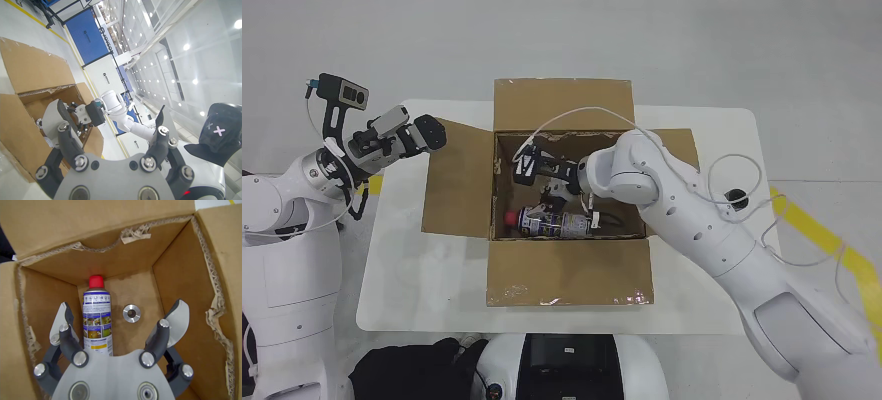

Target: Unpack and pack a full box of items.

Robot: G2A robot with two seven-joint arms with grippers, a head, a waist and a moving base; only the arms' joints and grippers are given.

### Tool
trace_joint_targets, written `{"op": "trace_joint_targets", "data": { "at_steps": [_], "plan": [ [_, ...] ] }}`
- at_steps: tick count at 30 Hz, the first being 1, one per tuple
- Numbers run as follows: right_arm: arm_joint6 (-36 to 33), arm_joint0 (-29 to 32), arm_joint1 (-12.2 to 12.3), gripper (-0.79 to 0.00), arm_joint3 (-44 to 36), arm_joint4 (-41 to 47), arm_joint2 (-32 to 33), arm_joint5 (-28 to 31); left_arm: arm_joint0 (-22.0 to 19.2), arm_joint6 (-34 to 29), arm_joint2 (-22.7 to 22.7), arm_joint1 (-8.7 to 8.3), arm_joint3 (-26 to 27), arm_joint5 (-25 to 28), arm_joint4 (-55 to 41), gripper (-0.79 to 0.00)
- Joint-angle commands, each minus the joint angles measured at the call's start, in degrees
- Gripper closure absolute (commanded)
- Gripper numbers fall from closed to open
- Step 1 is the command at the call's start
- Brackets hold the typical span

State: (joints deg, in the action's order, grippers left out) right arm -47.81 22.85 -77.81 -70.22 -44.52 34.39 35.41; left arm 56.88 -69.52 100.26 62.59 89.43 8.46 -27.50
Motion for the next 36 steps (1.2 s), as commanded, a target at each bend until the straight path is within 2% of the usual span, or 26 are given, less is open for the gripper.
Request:
{"op": "trace_joint_targets", "data": {
  "at_steps": [1, 7, 15, 20, 26, 29, 32, 36],
  "plan": [
    [-0.18, -0.76, -0.60, -0.785, 2.03, -0.17, -0.83, -0.58, 0.00, 0.00, 0.00, 0.00, 0.00, 0.00, 0.00, -0.785],
    [-1.28, -2.02, -1.67, -0.785, 4.63, -1.44, -1.91, -2.63, 0.00, 0.00, 0.00, 0.00, 0.00, 0.00, 0.00, -0.785],
    [-0.43, -3.74, -3.74, -0.717, 10.06, -3.49, -4.73, -1.00, 0.00, 0.00, 0.00, 0.00, 0.00, 0.00, 0.00, -0.785],
    [2.02, -4.25, -4.95, -0.588, 13.55, -4.05, -5.55, -0.84, 0.00, 0.00, 0.00, 0.00, 0.00, 0.00, 0.00, -0.785],
    [3.64, -4.28, -6.22, -0.563, 16.49, -4.21, -6.32, -0.69, 0.00, 0.00, 0.00, 0.00, 0.00, 0.00, 0.00, -0.785],
    [4.46, -4.22, -6.74, -0.514, 17.84, -4.11, -6.44, -0.51, 0.00, 0.00, 0.00, 0.00, 0.00, 0.00, 0.00, -0.785],
    [4.89, -4.25, -7.18, -0.406, 19.00, -4.13, -6.49, -0.31, 0.00, 0.00, 0.00, 0.00, 0.00, 0.00, 0.00, -0.785],
    [4.75, -4.34, -7.56, -0.339, 20.13, -4.20, -6.36, 0.16, 0.00, 0.00, 0.00, 0.00, 0.00, 0.00, 0.00, -0.785]
  ]
}}
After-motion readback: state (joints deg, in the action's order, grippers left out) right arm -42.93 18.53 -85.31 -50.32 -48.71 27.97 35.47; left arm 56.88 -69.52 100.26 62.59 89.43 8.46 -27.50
